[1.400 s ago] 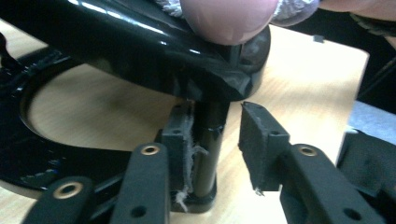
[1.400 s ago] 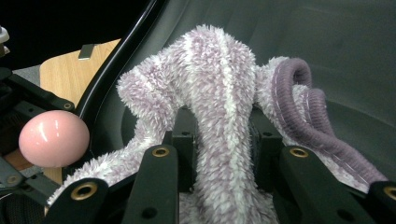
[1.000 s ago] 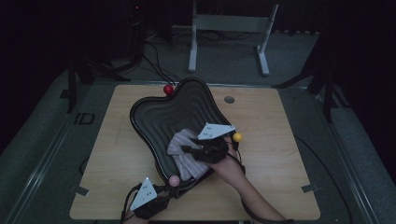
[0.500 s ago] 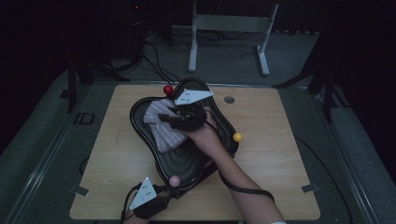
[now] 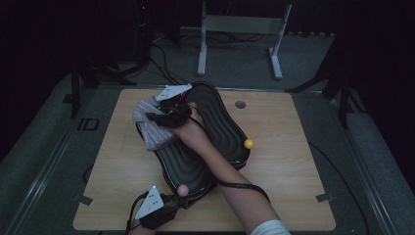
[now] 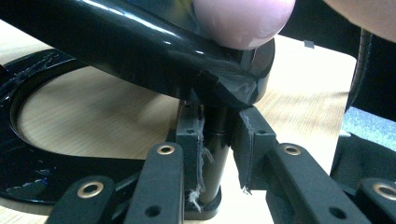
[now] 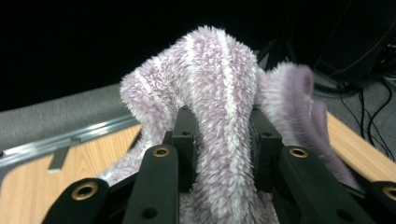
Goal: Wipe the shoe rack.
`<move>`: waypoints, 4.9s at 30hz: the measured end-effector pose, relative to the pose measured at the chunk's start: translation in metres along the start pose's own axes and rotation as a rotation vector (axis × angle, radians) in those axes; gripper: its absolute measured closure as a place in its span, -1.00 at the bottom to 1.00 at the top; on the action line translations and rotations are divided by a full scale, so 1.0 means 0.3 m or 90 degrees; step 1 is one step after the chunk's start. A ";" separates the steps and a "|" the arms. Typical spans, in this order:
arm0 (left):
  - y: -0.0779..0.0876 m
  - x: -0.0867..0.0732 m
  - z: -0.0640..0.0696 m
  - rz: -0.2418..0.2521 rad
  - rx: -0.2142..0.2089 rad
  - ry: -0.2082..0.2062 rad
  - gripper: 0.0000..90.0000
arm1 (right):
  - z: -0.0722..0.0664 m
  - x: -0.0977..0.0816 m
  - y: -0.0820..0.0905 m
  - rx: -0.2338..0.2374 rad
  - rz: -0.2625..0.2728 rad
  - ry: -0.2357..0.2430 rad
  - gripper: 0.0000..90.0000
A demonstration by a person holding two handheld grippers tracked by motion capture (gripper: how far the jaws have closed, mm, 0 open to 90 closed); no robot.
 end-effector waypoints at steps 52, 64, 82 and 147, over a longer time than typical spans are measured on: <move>-0.004 0.006 0.005 -0.009 0.003 0.001 0.65 | -0.181 -0.445 0.252 0.048 -0.061 0.044 0.56; -0.006 0.008 0.010 -0.010 0.002 0.002 0.64 | -0.158 -0.482 0.289 0.054 -0.057 0.028 0.56; -0.008 0.009 0.012 -0.009 -0.003 0.002 0.64 | -0.076 -0.400 0.476 0.018 0.054 0.007 0.56; -0.008 0.010 0.015 -0.011 -0.003 0.011 0.64 | 0.201 -0.578 0.544 -0.134 -0.012 -0.089 0.55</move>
Point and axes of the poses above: each handheld gripper's, and its own axes: y roughly backward along the jaws, x roughly out of its top, z roughly to its right, the point moved 4 cm from there along -y, roughly forward along the jaws, and after that the axes turned 6 degrees about -y, right-handed, at the moved point
